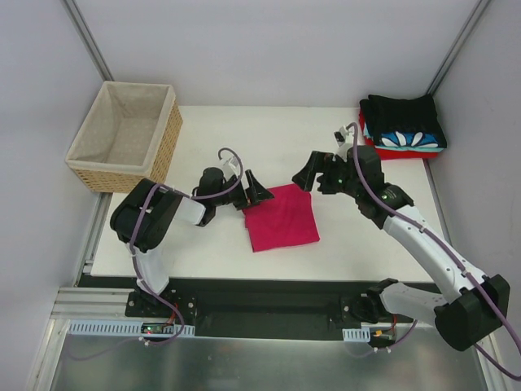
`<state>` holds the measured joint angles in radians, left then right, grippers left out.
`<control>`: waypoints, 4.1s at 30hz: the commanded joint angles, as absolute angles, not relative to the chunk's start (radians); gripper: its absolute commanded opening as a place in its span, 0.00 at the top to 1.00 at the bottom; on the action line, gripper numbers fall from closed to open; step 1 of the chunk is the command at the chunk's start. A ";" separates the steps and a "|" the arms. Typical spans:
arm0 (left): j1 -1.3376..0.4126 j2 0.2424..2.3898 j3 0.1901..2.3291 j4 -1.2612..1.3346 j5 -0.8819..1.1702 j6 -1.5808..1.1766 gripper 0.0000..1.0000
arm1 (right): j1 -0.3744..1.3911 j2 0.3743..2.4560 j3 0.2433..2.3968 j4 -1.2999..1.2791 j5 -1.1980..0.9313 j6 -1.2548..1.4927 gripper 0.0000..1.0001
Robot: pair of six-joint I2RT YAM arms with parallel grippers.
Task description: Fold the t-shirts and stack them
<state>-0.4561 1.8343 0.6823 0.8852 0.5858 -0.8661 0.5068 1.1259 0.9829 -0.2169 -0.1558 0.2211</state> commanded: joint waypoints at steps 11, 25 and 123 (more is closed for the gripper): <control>-0.459 1.500 0.711 0.673 0.620 -0.888 0.01 | 0.399 1.324 1.244 -0.399 0.221 0.100 0.03; -0.606 1.394 0.850 0.508 0.657 -0.905 0.01 | 0.032 1.837 1.669 -0.319 0.273 0.032 0.03; -0.689 0.977 0.394 0.208 0.385 -0.948 0.01 | 0.436 1.010 1.144 -0.660 0.089 0.279 0.04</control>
